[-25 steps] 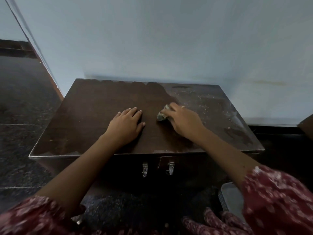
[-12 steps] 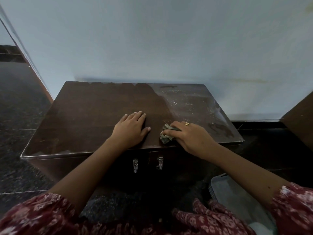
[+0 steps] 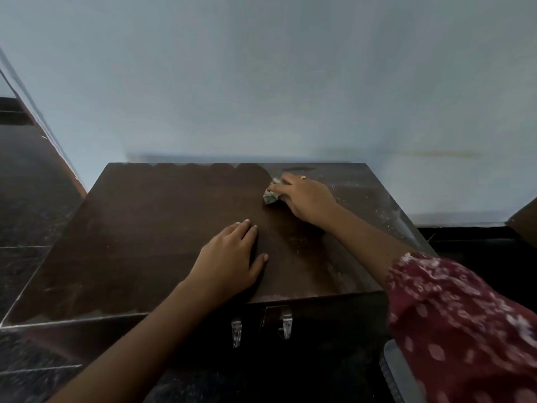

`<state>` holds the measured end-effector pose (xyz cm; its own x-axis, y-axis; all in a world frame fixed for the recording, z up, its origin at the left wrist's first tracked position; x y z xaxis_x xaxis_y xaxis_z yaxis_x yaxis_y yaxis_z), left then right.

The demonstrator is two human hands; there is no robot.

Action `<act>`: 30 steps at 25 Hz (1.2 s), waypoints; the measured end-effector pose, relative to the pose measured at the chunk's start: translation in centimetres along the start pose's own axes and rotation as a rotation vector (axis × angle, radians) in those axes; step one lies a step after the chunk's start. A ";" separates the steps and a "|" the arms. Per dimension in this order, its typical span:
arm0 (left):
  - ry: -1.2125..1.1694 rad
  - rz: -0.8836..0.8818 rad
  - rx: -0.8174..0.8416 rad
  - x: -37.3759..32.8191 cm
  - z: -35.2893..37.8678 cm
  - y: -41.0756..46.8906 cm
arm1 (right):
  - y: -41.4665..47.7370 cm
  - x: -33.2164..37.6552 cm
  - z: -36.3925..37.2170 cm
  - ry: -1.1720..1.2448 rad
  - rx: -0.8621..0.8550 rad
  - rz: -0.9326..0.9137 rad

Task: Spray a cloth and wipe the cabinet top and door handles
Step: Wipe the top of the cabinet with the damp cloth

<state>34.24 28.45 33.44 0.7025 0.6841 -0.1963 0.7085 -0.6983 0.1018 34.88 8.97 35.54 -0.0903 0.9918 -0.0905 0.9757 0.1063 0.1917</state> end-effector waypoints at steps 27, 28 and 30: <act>0.080 -0.018 0.044 -3.4 -0.6 -0.9 | -13.2 2.9 -3.0 0.044 -0.028 -0.087; 0.069 -0.026 0.049 -3.7 -0.6 -1.0 | -14.2 3.1 -3.3 0.059 -0.020 -0.125; 0.061 -0.038 0.064 -4.4 -0.5 -0.9 | -16.0 3.2 -4.0 0.078 0.000 -0.178</act>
<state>30.55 26.22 34.74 0.6791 0.7207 -0.1394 0.7305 -0.6821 0.0322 18.21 10.68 36.09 -0.2766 0.9598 -0.0474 0.9429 0.2806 0.1794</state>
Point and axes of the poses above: each hand's wrist, its own y-axis towards the middle knuckle, its own z-axis out of the palm, x = y × z, the point moved 2 cm from there along y, towards the middle knuckle, and after that the axes turned 7 degrees about -z, right-handed, at the moved point
